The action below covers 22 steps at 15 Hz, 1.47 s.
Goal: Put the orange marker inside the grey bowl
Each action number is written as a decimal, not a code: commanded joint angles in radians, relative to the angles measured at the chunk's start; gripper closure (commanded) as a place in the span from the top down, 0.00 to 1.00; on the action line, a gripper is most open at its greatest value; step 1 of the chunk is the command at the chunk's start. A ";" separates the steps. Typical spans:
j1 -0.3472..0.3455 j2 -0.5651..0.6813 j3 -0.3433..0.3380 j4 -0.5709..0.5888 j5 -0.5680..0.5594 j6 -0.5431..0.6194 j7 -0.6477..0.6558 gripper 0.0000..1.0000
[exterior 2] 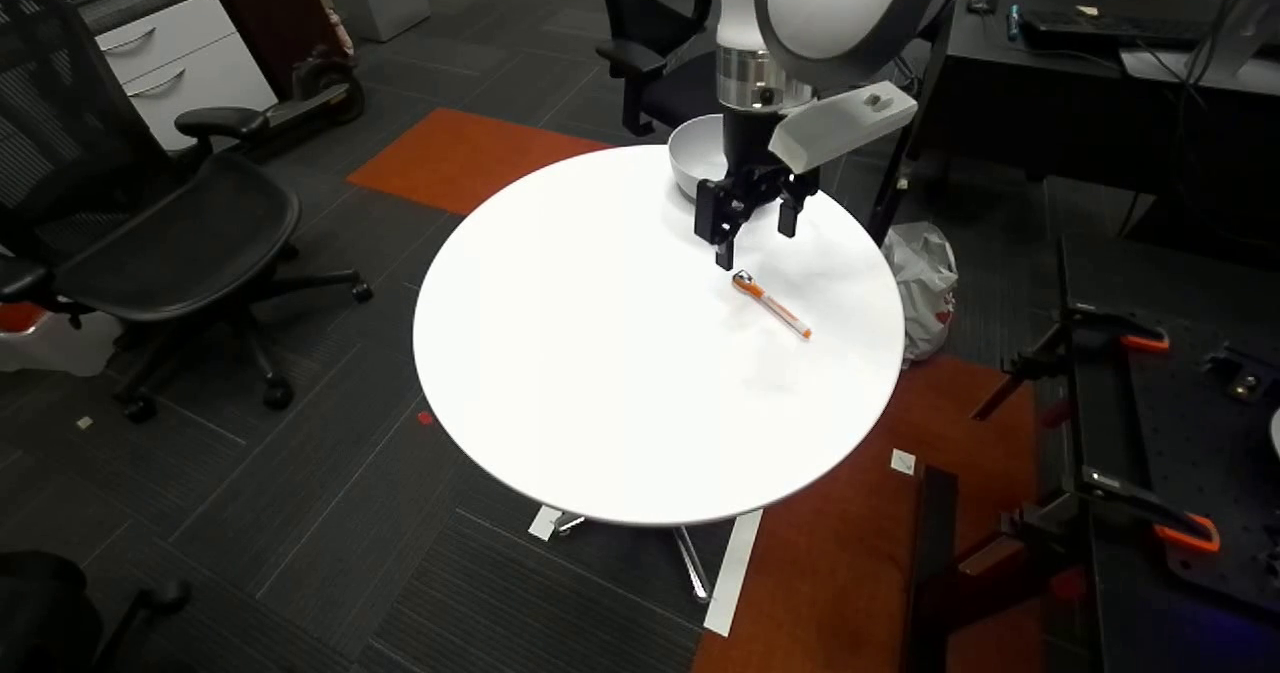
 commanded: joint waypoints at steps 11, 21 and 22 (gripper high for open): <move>0.114 0.108 -0.091 0.002 -0.035 0.108 0.302 1.00; 0.130 0.171 -0.126 0.028 -0.097 0.121 0.349 0.75; 0.132 0.177 -0.130 0.033 -0.102 0.117 0.350 0.72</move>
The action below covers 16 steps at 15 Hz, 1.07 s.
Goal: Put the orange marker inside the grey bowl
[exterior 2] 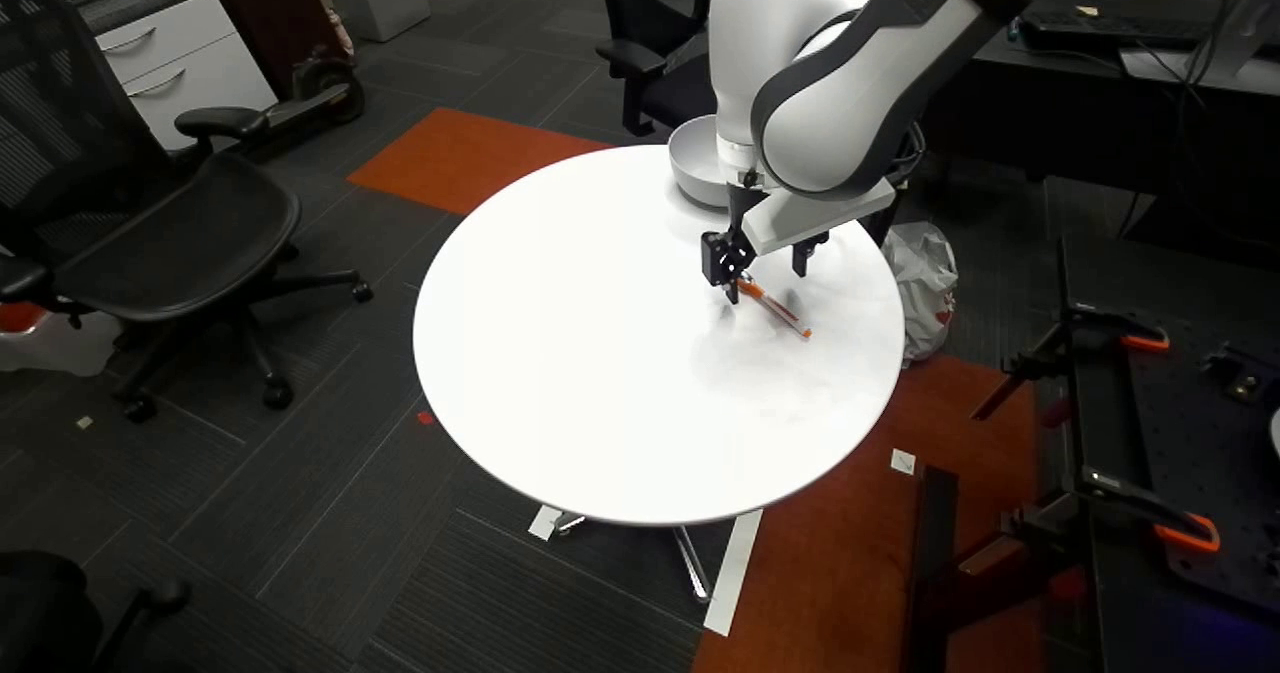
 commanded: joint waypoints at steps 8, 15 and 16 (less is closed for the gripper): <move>0.017 0.033 -0.026 0.046 -0.033 0.010 0.027 0.12; 0.041 -0.008 -0.072 0.046 -0.108 0.009 0.036 0.05; 0.049 -0.027 -0.088 0.041 -0.133 0.008 0.038 0.05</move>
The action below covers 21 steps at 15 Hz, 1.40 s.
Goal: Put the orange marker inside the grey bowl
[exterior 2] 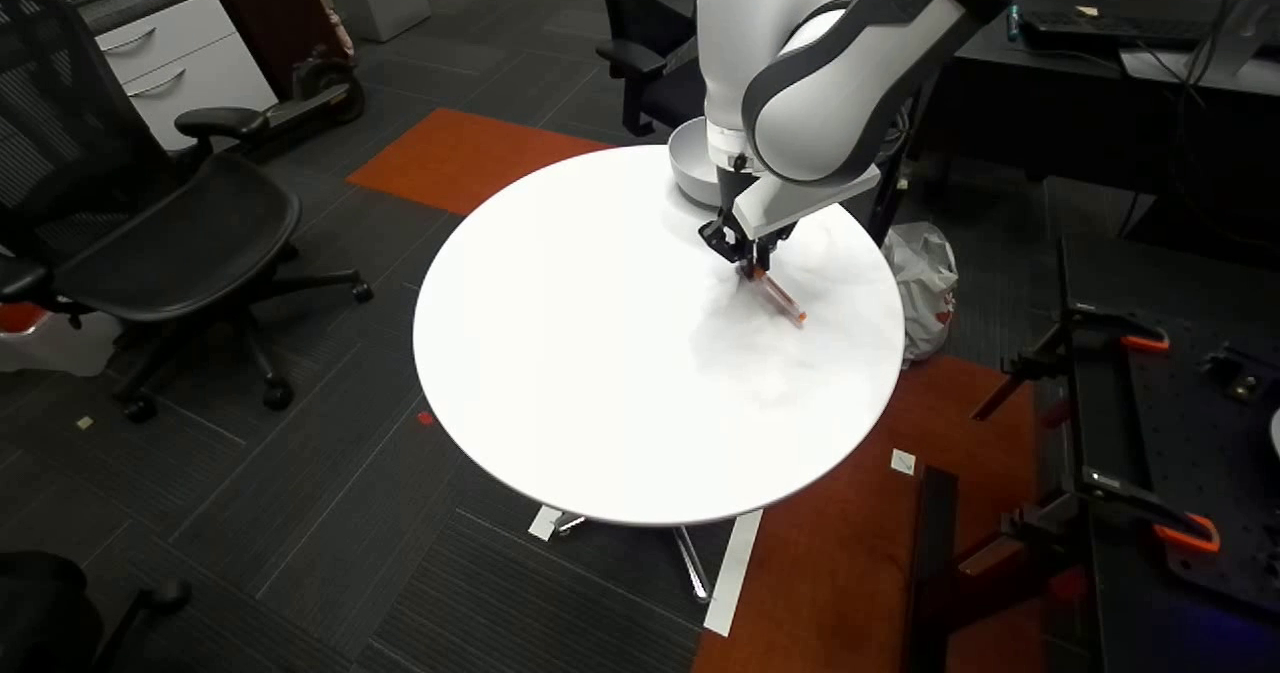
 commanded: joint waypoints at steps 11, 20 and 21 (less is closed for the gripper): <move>-0.032 -0.224 -0.104 0.017 -0.183 -0.021 -0.006 0.05; -0.183 -0.106 -0.066 0.303 -0.130 -0.131 -0.163 0.05; -0.194 -0.085 -0.056 0.335 -0.118 -0.148 -0.184 0.05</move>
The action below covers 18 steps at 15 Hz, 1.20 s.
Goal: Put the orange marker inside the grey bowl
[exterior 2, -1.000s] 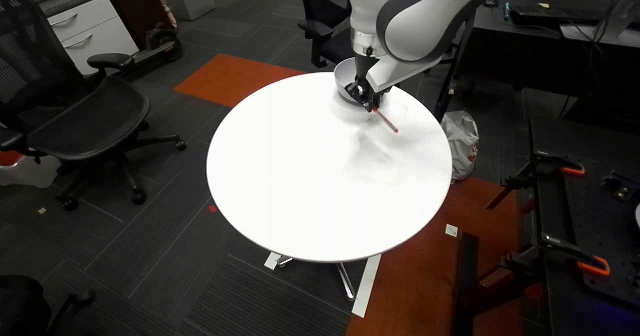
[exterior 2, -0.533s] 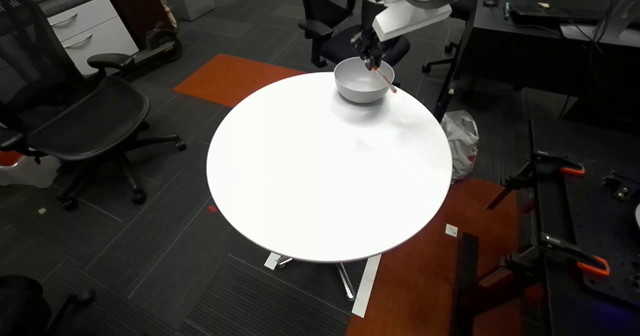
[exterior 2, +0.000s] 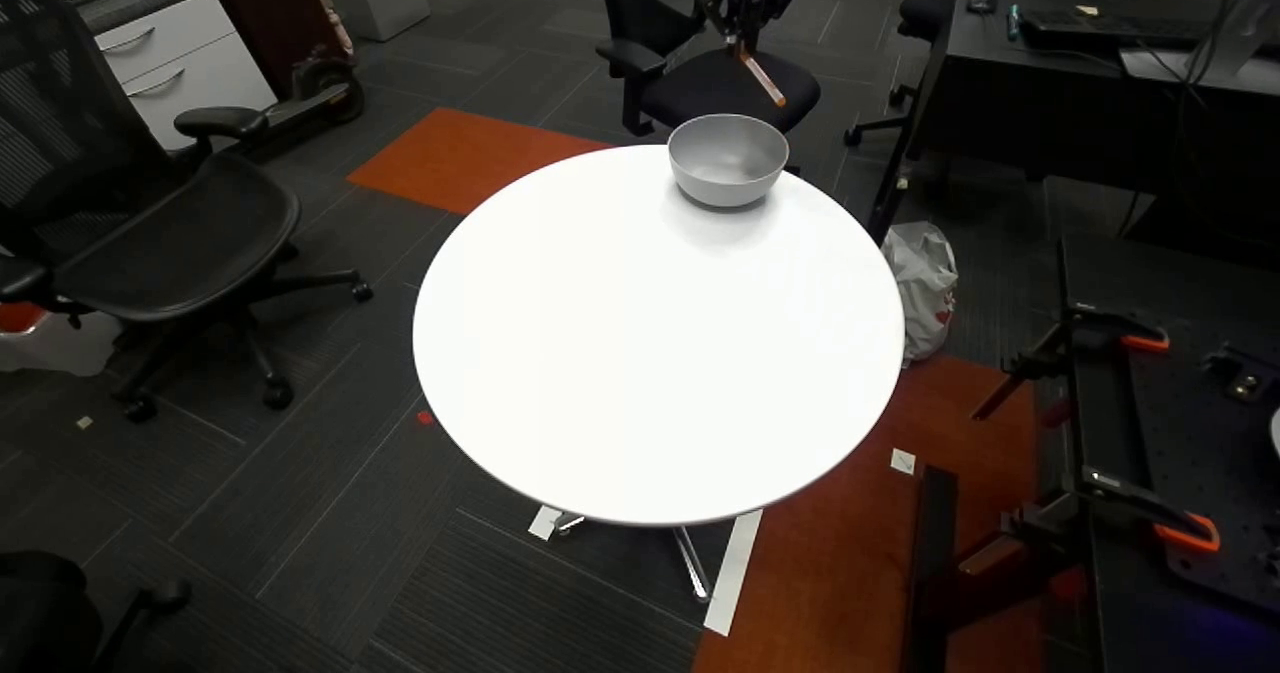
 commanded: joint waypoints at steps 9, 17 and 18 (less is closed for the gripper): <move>-0.105 0.262 0.108 0.338 0.118 -0.179 -0.144 0.05; -0.123 0.339 0.115 0.392 0.161 -0.179 -0.143 0.52; -0.123 0.342 0.115 0.397 0.162 -0.183 -0.143 0.61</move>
